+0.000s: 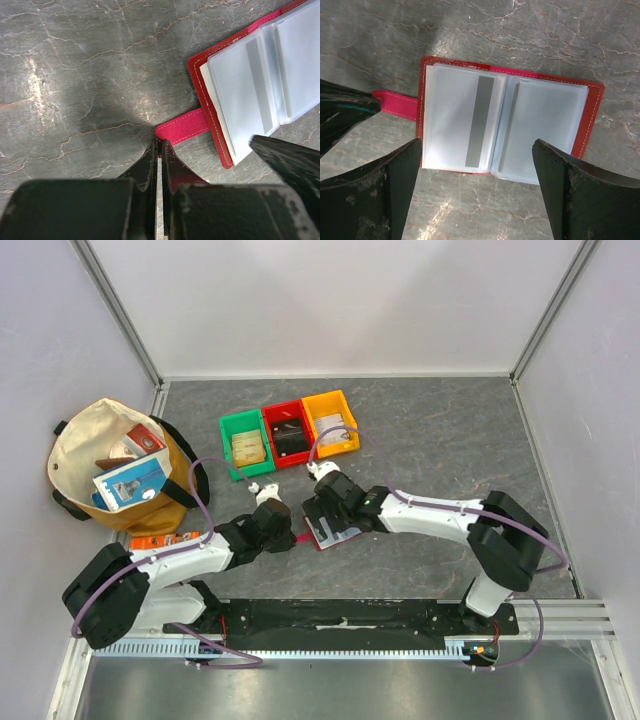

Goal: Take the credit cards out of the card holder
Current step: Open the card holder at the center of the board, then remove the credit card from the card holder.

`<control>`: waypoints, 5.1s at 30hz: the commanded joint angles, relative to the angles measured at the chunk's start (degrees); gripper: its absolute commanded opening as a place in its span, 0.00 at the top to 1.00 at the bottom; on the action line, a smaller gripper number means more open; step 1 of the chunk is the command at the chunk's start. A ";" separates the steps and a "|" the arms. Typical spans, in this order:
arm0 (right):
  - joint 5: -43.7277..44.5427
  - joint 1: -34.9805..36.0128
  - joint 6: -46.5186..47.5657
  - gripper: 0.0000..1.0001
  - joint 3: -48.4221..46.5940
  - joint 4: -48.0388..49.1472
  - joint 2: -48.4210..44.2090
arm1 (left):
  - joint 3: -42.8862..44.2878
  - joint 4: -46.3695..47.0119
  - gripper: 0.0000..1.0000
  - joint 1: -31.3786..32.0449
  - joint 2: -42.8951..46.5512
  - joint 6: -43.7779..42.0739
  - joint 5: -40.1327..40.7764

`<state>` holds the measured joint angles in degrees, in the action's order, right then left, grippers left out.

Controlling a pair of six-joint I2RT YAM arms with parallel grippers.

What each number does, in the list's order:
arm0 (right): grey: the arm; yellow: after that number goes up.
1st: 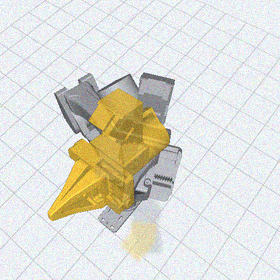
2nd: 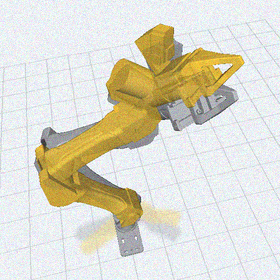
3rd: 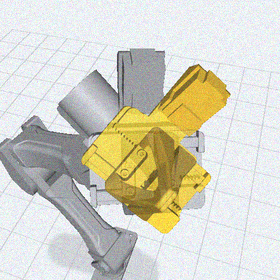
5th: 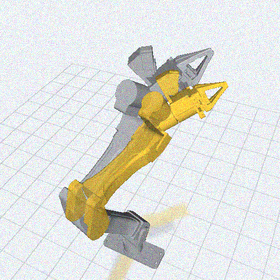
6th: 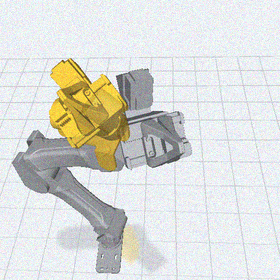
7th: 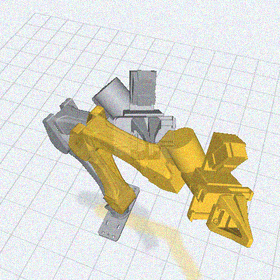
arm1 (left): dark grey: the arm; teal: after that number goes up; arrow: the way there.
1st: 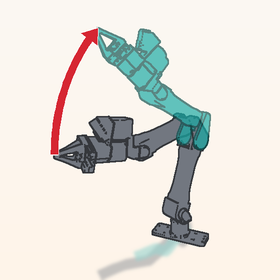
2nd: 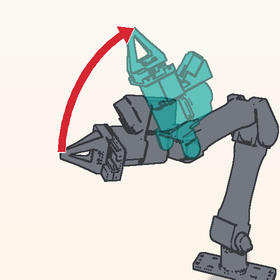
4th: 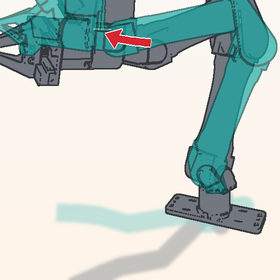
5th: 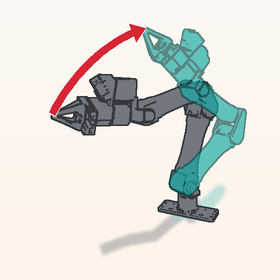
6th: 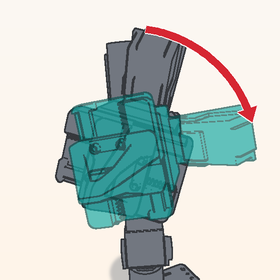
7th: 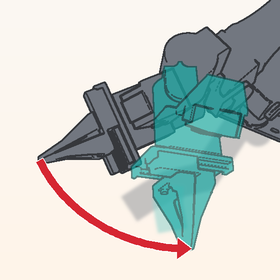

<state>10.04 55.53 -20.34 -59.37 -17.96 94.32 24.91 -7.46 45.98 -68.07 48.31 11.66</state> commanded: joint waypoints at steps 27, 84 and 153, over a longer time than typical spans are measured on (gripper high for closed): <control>17.73 2.75 1.00 0.16 -6.55 -8.50 1.75 | -0.82 -2.90 0.98 -0.18 4.70 -2.17 1.61; -8.54 -10.86 -0.76 0.61 3.73 3.80 -6.34 | 14.82 -2.21 0.44 -0.18 9.72 -0.95 -1.72; -25.78 -20.63 -6.91 0.84 20.17 19.45 -0.81 | -3.11 51.05 0.71 -1.77 -22.98 20.15 -17.37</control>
<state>-16.99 34.96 -27.59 -41.25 5.56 92.58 22.22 37.52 44.31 -90.50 66.72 -5.10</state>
